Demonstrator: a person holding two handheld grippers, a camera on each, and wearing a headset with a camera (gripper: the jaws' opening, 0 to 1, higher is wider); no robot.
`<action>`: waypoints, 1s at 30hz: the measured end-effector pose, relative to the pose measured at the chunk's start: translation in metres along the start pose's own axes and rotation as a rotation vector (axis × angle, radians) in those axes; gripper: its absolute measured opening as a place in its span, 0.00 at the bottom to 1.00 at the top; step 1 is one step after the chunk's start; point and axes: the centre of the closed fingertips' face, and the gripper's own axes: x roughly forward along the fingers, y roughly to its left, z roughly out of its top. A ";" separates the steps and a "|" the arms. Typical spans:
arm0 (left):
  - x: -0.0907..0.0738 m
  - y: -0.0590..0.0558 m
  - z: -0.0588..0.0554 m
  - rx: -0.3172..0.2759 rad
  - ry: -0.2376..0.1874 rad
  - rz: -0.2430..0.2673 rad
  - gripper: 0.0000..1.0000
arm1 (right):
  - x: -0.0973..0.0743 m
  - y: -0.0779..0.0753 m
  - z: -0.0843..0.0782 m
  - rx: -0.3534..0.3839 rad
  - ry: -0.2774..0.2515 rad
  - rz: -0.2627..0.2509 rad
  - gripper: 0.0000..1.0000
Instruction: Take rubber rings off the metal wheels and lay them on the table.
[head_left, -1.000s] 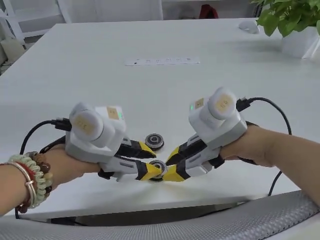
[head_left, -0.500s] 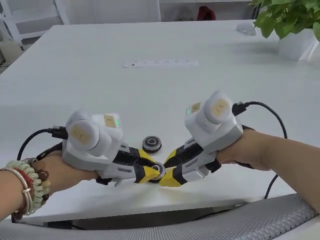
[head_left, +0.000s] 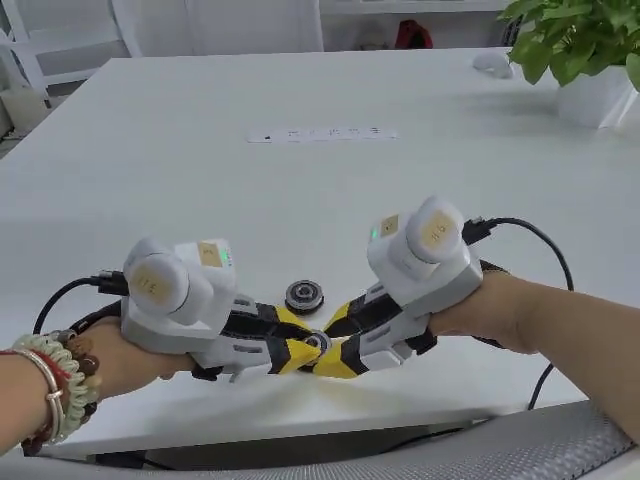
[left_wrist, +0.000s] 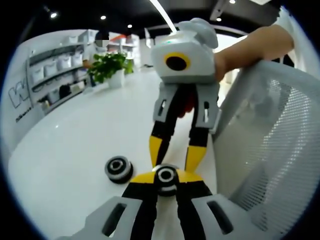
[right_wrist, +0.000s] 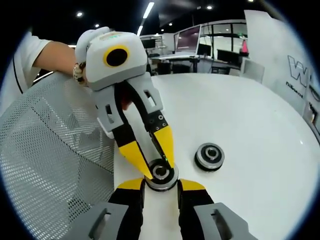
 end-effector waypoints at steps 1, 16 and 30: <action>0.000 0.000 0.000 0.001 0.000 0.001 0.14 | 0.000 0.000 0.000 -0.005 0.000 0.000 0.23; -0.001 0.001 0.001 -0.011 -0.009 0.002 0.14 | -0.002 -0.001 -0.005 -0.037 0.030 -0.007 0.17; -0.002 0.005 0.001 -0.061 -0.018 0.021 0.15 | -0.005 -0.007 -0.008 -0.043 0.060 -0.029 0.04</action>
